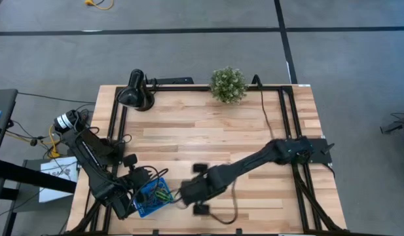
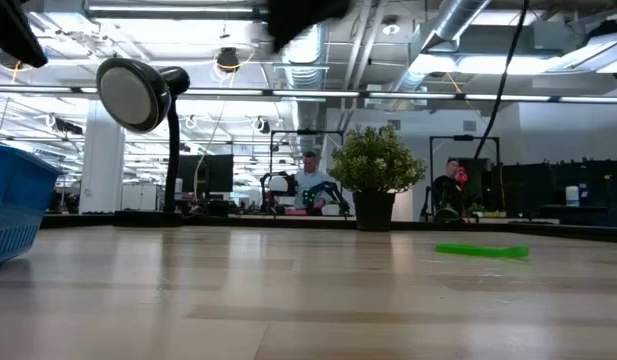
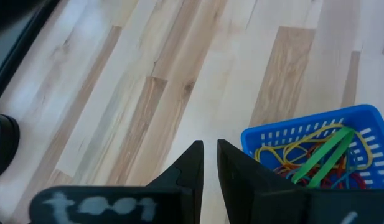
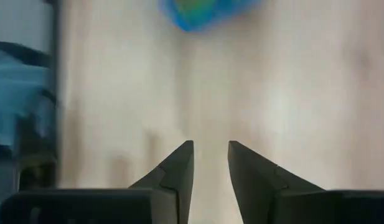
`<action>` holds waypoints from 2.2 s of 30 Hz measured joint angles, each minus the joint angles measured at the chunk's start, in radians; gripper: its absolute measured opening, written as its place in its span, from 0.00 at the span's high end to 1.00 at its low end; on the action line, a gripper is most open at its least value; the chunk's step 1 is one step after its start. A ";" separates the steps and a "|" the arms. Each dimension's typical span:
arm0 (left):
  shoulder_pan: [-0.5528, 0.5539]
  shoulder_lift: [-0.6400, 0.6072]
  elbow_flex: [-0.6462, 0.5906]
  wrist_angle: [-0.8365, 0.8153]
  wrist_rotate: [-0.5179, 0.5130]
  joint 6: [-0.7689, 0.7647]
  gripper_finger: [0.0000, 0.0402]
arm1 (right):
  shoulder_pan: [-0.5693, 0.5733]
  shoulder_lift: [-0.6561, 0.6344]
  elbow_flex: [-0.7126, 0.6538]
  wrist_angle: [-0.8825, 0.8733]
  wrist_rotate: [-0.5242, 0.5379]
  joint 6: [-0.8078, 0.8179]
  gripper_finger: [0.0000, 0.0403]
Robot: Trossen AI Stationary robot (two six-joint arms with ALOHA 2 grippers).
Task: Pick and place rubber bands into bin
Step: Put the green rubber band into the blue basket
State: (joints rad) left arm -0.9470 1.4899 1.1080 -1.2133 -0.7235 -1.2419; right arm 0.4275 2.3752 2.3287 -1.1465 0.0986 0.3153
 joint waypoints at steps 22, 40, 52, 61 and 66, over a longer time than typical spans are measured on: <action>0.018 0.000 0.003 0.000 -0.010 0.009 0.91 | 0.210 -0.510 -0.375 -0.316 0.269 0.208 0.77; 0.018 0.000 0.003 0.000 -0.023 0.000 0.91 | 0.123 -0.932 -1.495 0.706 0.222 0.419 0.77; 0.019 0.000 0.004 0.000 -0.026 -0.022 0.91 | 0.095 -0.927 -1.574 0.765 0.189 0.573 0.77; 0.019 0.000 0.004 0.001 -0.051 -0.016 0.91 | 0.093 -0.712 -1.545 0.841 0.157 0.532 0.77; 0.019 0.000 0.004 0.000 -0.051 -0.019 0.91 | 0.088 -0.630 -1.451 0.753 0.165 0.457 0.77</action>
State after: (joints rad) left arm -0.9276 1.4899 1.1118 -1.2128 -0.7750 -1.2607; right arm 0.5152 1.7455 0.8773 -0.3937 0.2639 0.7720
